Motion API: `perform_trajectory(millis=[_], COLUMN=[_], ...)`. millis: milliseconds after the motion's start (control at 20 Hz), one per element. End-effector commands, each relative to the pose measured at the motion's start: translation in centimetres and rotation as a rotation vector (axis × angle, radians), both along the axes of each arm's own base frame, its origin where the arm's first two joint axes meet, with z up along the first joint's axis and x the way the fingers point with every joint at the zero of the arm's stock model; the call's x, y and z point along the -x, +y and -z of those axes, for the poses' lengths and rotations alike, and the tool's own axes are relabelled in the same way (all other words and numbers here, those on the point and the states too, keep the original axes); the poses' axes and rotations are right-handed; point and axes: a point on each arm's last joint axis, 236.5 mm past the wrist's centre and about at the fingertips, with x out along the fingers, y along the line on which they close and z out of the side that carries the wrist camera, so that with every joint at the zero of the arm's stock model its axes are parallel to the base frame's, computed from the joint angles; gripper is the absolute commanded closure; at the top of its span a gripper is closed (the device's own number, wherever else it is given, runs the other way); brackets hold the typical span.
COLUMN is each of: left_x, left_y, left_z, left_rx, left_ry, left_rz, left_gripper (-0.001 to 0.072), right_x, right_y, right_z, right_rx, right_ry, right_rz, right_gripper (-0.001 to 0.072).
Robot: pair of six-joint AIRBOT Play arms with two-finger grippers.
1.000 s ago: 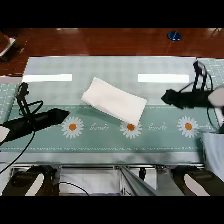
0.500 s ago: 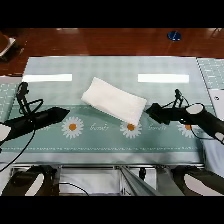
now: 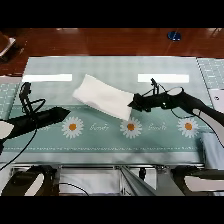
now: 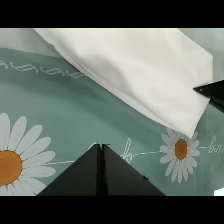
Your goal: Fold the shirts.
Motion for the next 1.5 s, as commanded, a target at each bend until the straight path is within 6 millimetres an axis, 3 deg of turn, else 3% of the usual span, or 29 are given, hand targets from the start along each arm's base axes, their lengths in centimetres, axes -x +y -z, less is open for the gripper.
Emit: perform_trajectory(millis=[0,100,200,400,750,900,1050,1250,1350,1450], left_x=[0.0,0.0,-0.1,-0.1,-0.2,0.2,0.2,0.1,-0.1,-0.5], left_y=[0.0,0.0,0.0,-0.1,-1.3,-2.3,-3.0,-3.7,-3.9,-3.9], left_z=[0.0,0.0,0.0,-0.1,-0.6,-0.6,-0.9,-1.2,-1.3,-1.5], left_rx=[0.001,0.000,0.000,0.003,0.015,0.015,0.015,0.015,0.014,0.014], left_ry=[0.001,0.001,-0.002,-0.003,-0.033,-0.036,-0.058,-0.080,-0.094,-0.111], left_rz=[0.000,0.000,-0.003,-0.001,0.022,0.057,0.073,0.086,0.085,0.075], left_gripper=[0.0690,0.0690,0.0689,0.0690,0.0689,0.0689,0.0689,0.0689,0.0689,0.0689], right_x=[-2.1,-3.9,-6.1,-9.3,-7.5,-4.7,-0.5,7.8,11.6,15.8], right_y=[3.0,3.4,1.7,-6.1,-18.4,-24.0,-29.6,-36.4,-38.3,-39.7], right_z=[-6.2,-11.6,-15.6,-20.5,-28.0,-30.8,-32.1,-31.6,-32.2,-31.3], right_rx=[-0.063,-0.070,0.026,0.278,0.339,0.368,0.447,0.654,0.737,0.816], right_ry=[-0.142,-0.254,-0.335,-0.375,-0.328,-0.317,-0.251,-0.057,-0.024,0.046], right_rz=[-0.156,-0.202,-0.201,-0.098,0.115,0.262,0.405,0.579,0.697,0.780], right_gripper=[0.0675,0.0675,0.0676,0.0675,0.0676,0.0675,0.0676,0.0676,0.0676,0.0676])
